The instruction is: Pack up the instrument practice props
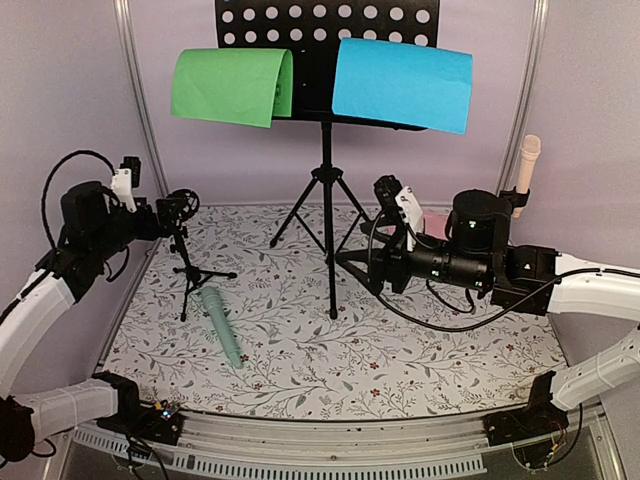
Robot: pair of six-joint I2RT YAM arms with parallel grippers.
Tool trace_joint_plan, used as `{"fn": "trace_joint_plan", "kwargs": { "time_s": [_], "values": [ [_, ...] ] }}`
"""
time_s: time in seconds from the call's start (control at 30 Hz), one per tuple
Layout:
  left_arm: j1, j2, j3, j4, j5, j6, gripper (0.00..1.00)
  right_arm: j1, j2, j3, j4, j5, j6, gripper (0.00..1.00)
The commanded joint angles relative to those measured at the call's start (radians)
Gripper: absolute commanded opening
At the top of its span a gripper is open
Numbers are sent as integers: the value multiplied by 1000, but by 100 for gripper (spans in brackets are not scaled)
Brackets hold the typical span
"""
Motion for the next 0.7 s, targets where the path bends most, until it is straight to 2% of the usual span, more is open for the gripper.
{"fn": "trace_joint_plan", "kwargs": {
  "time_s": [0.0, 0.07, 0.13, 0.17, 0.23, 0.33, 0.47, 0.67],
  "values": [
    [-28, -70, 37, -138, -27, -111, 99, -4, -34, -38, -6, 46, 21, 87],
    [-38, -100, 49, -188, -45, -148, 99, -5, -38, -45, -8, 63, 31, 87],
    [-41, -124, 55, -261, -90, -223, 99, -15, -39, -40, -25, 94, 64, 96],
    [-41, -128, 64, -301, -117, -271, 99, -40, -35, -29, -43, 70, 102, 98],
    [-41, -123, 89, -387, -128, -334, 99, -125, -21, 13, -99, -17, 196, 100],
    [-41, -117, 106, -470, -102, -401, 99, -184, -34, 36, -150, -18, 265, 100],
    [-40, -147, 71, -512, -91, -420, 99, -235, -105, 5, -175, 53, 218, 99],
    [-41, -222, 41, -527, -123, -405, 99, -429, -149, 64, -314, 72, 221, 99]
  ]
}}
